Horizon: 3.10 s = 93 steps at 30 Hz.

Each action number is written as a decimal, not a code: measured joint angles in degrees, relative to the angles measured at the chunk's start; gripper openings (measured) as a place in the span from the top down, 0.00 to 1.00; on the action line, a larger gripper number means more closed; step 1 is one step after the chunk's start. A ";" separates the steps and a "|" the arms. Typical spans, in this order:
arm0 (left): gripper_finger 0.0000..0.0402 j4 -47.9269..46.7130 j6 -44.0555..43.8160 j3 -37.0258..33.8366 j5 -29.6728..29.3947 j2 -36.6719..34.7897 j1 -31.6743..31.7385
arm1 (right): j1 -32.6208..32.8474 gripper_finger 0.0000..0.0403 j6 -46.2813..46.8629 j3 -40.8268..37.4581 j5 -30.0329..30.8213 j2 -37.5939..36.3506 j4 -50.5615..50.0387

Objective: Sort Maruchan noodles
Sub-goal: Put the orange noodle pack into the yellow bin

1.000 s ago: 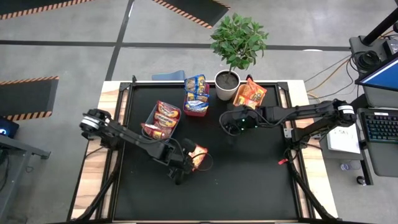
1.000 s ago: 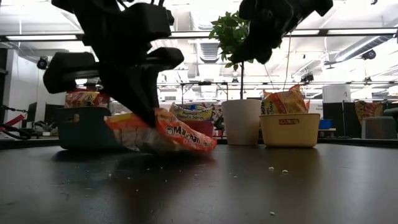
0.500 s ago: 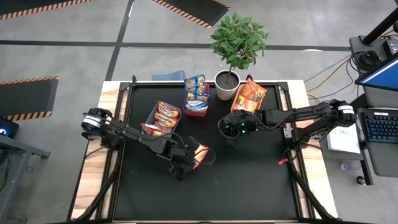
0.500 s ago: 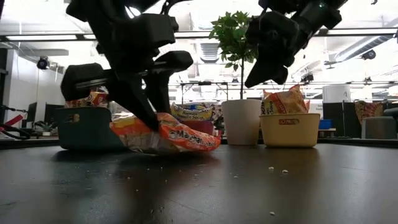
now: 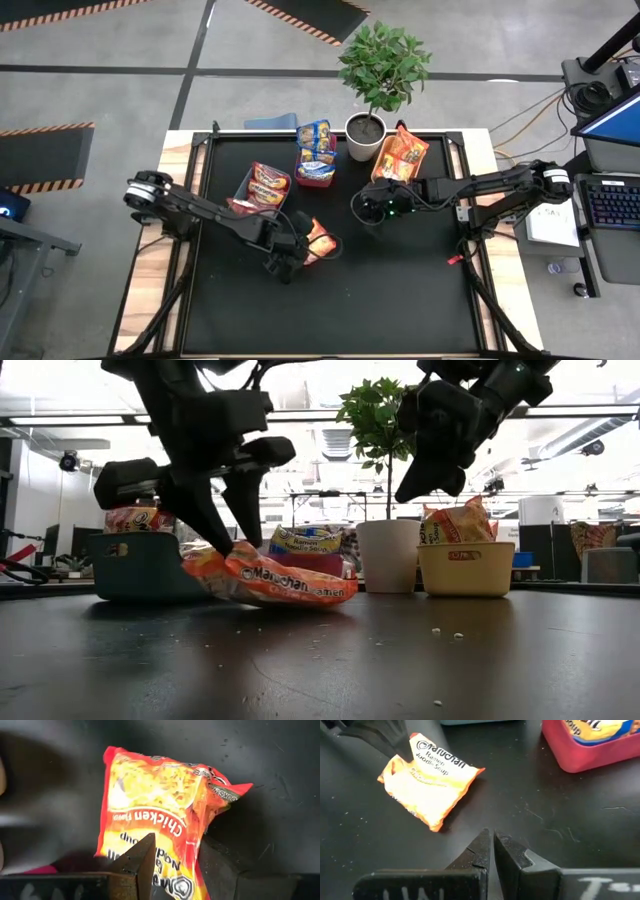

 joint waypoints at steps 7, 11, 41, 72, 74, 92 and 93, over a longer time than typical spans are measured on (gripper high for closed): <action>0.69 -2.05 -4.06 0.00 -0.18 -1.19 0.35 | -0.02 0.97 -0.15 0.00 0.32 0.00 0.16; 0.69 -4.85 -8.49 0.00 -0.20 -1.36 0.35 | -0.02 0.97 -0.68 0.00 0.31 0.00 0.17; 0.84 3.80 -8.11 -0.31 5.86 1.89 7.36 | -0.02 0.97 -1.24 -0.02 0.30 0.00 0.37; 0.89 6.44 -7.09 0.40 11.97 3.43 9.68 | -0.04 0.97 -2.14 -0.02 0.27 0.00 -0.02; 0.89 9.06 -7.08 -0.21 11.93 3.43 9.71 | -0.04 0.97 -2.40 -0.02 0.27 0.00 -0.04; 0.89 21.43 -5.21 -0.20 11.78 8.47 10.32 | -0.07 0.97 -2.54 -0.02 0.25 0.00 0.00; 0.89 23.48 -4.53 -0.24 11.76 9.04 10.34 | -0.07 0.97 -2.54 -0.02 0.27 0.00 -0.04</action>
